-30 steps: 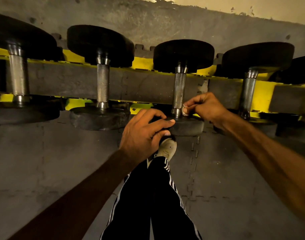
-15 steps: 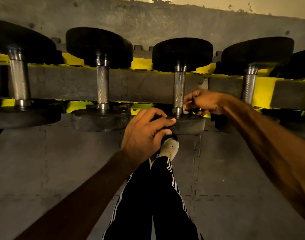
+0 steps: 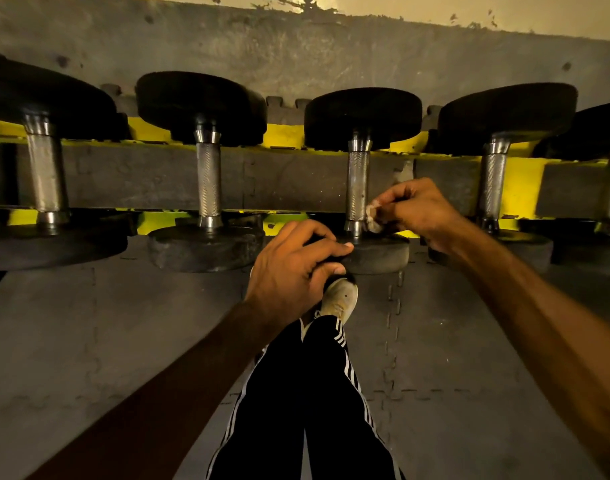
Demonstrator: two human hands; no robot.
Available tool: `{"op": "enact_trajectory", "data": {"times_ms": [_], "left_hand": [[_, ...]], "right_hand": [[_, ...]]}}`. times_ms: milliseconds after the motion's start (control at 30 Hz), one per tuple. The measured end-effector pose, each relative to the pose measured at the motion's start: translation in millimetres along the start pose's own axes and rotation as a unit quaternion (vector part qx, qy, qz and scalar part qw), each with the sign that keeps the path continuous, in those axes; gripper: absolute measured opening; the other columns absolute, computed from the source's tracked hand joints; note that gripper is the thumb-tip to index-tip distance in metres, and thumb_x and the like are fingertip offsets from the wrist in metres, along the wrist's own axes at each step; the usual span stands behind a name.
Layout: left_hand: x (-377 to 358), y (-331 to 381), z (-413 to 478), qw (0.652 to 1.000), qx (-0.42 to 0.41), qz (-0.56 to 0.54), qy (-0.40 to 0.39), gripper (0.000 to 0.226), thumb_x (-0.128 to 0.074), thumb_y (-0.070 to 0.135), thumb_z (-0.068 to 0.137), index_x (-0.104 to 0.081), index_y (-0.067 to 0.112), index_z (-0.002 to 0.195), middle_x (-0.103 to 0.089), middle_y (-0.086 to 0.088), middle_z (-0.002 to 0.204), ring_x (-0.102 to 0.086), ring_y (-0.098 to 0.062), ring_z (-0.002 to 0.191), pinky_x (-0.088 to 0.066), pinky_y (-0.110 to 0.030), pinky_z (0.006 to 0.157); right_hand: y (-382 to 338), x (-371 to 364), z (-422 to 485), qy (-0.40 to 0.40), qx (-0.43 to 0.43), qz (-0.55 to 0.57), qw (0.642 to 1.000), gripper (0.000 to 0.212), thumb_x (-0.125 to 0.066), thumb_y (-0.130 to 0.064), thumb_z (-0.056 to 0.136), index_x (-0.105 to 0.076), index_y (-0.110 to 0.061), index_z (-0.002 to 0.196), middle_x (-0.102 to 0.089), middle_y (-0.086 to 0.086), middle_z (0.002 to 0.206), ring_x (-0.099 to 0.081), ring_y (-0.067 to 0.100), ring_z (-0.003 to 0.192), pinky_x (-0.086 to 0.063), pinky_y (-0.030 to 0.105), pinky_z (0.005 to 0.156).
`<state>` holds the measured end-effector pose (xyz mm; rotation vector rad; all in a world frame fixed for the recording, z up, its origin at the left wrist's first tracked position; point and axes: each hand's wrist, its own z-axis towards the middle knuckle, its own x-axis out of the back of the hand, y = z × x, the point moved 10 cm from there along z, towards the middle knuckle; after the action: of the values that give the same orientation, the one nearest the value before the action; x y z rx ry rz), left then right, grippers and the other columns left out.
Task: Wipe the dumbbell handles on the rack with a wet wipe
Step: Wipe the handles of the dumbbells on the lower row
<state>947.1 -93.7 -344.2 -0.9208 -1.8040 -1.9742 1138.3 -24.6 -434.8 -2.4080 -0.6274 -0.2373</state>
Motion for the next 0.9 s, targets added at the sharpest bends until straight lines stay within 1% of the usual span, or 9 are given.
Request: {"op": "enact_trajectory", "data": {"times_ms": [67, 167, 233, 300, 367, 467, 667, 800, 900], "left_hand": [[-0.2, -1.0, 1.2, 1.0, -0.002, 0.0, -0.008, 0.024, -0.076, 0.021, 0.082, -0.077, 0.019, 0.106, -0.064, 0.0, 0.104, -0.057, -0.022, 0.099, -0.048, -0.035, 0.082], [-1.2, -0.2, 2.3, 1.0, 0.008, -0.001, -0.021, 0.023, -0.075, 0.022, 0.082, -0.077, 0.02, 0.105, -0.063, 0.002, 0.105, -0.056, -0.02, 0.099, -0.046, -0.033, 0.082], [-1.2, -0.9, 4.8, 0.999, 0.016, -0.003, -0.032, 0.023, -0.076, 0.022, 0.08, -0.076, 0.021, 0.103, -0.063, 0.003, 0.103, -0.056, -0.02, 0.099, -0.046, -0.034, 0.081], [-1.2, -2.7, 8.0, 0.999, 0.019, -0.01, -0.046, 0.022, -0.077, 0.024, 0.079, -0.076, 0.021, 0.101, -0.063, 0.005, 0.101, -0.057, -0.02, 0.098, -0.049, -0.038, 0.078], [-0.9, -5.1, 11.2, 0.998, 0.022, -0.021, -0.059, 0.022, -0.077, 0.027, 0.079, -0.077, 0.023, 0.1, -0.062, 0.006, 0.1, -0.057, -0.019, 0.096, -0.051, -0.039, 0.074], [-1.9, -7.4, 15.2, 0.996, 0.023, -0.037, -0.083, 0.024, -0.074, 0.034, 0.079, -0.077, 0.027, 0.102, -0.061, 0.009, 0.098, -0.056, -0.014, 0.095, -0.052, -0.037, 0.073], [-3.8, -11.4, 16.6, 0.994, 0.025, -0.045, -0.096, 0.027, -0.076, 0.034, 0.078, -0.076, 0.028, 0.104, -0.06, 0.009, 0.099, -0.056, -0.012, 0.096, -0.051, -0.036, 0.076], [-5.3, -12.8, 17.6, 0.994, 0.025, -0.039, -0.096, 0.027, -0.076, 0.033, 0.078, -0.076, 0.027, 0.104, -0.058, 0.009, 0.098, -0.057, -0.015, 0.095, -0.052, -0.041, 0.075], [-4.1, -10.5, 17.4, 0.995, 0.025, -0.038, -0.09, 0.027, -0.076, 0.034, 0.078, -0.076, 0.028, 0.104, -0.058, 0.009, 0.098, -0.056, -0.014, 0.095, -0.052, -0.041, 0.075]], "right_hand": [[-14.8, 14.5, -11.3, 0.069, 0.062, 0.041, 0.995, 0.015, -0.07, 0.001, 0.086, -0.071, -0.013, 0.09, -0.072, 0.005, 0.093, -0.072, 0.013, 0.082, -0.06, 0.025, 0.068], [-45.6, 19.9, -24.6, 0.164, 0.211, 0.009, 0.963, 0.019, -0.076, -0.008, 0.084, -0.071, -0.022, 0.095, -0.072, -0.007, 0.091, -0.07, 0.005, 0.085, -0.058, 0.022, 0.075], [-64.0, 11.5, -28.0, 0.166, 0.298, -0.058, 0.938, 0.017, -0.077, -0.012, 0.084, -0.074, -0.021, 0.098, -0.071, -0.008, 0.093, -0.068, 0.003, 0.085, -0.057, 0.02, 0.076], [-75.9, 1.4, -29.0, 0.138, 0.356, -0.17, 0.908, 0.013, -0.077, -0.01, 0.082, -0.078, -0.015, 0.094, -0.071, -0.001, 0.094, -0.067, 0.008, 0.084, -0.058, 0.026, 0.074], [-76.3, -11.4, -27.1, 0.058, 0.353, -0.265, 0.895, 0.014, -0.078, -0.003, 0.076, -0.078, -0.012, 0.087, -0.071, 0.002, 0.09, -0.067, 0.014, 0.08, -0.059, 0.036, 0.073], [-67.7, -21.4, -29.2, -0.022, 0.33, -0.329, 0.885, 0.018, -0.079, 0.0, 0.073, -0.079, -0.012, 0.086, -0.071, 0.001, 0.088, -0.066, 0.011, 0.079, -0.059, 0.036, 0.072], [-79.1, 15.8, -33.2, 0.206, 0.356, -0.14, 0.901, 0.016, -0.076, -0.001, 0.08, -0.078, -0.008, 0.093, -0.074, 0.004, 0.096, -0.066, 0.003, 0.084, -0.056, 0.019, 0.077], [-62.8, -5.2, -44.6, 0.124, 0.324, -0.209, 0.914, 0.025, -0.078, -0.007, 0.08, -0.076, -0.008, 0.105, -0.066, 0.007, 0.107, -0.062, 0.011, 0.094, -0.053, 0.016, 0.081], [-67.4, -9.6, -50.5, 0.108, 0.338, -0.252, 0.901, 0.019, -0.078, -0.012, 0.082, -0.077, -0.01, 0.101, -0.066, 0.007, 0.103, -0.063, 0.015, 0.093, -0.057, 0.032, 0.079]]}}
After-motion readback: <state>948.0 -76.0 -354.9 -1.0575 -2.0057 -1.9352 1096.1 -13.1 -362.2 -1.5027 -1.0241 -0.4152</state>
